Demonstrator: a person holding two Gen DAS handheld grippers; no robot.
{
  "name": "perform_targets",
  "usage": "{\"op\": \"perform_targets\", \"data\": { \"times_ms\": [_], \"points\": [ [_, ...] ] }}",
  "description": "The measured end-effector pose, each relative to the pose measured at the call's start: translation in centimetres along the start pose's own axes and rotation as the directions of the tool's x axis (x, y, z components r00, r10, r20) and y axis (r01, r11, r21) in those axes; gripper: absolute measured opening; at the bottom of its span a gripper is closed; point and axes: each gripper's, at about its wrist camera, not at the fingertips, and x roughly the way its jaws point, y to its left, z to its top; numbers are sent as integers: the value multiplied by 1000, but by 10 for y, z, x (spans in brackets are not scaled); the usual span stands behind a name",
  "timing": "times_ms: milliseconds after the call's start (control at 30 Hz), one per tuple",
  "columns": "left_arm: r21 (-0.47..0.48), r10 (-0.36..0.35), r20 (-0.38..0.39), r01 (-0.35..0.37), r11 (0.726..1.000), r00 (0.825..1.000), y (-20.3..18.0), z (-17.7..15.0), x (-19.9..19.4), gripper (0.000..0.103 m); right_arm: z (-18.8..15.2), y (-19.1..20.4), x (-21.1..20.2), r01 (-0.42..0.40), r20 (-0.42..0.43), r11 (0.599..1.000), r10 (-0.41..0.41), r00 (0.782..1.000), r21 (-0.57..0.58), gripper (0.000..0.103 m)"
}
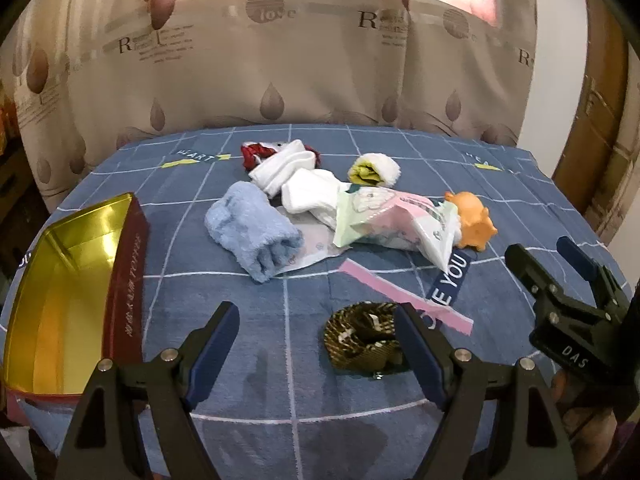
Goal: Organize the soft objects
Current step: 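Reach the left gripper to the brown patterned cloth and grasp it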
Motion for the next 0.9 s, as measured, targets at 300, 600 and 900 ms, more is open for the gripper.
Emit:
{"op": "perform_targets", "data": {
  "times_ms": [300,600,900],
  "points": [
    [20,-1,-29,1,1000,1000,-10,2,10,82,-11,-9,0,3,-25,1000,-3,1000,16,103],
    [17,-12,-77,13,1000,997,-14,5,24,82,-13,-12,3,-6,-35,1000,7,999,22,103],
    [-31,-35,-122,32,999,992,-14,1,35,82,-14,-14,5,-16,-45,999,17,999,38,103]
  ]
}}
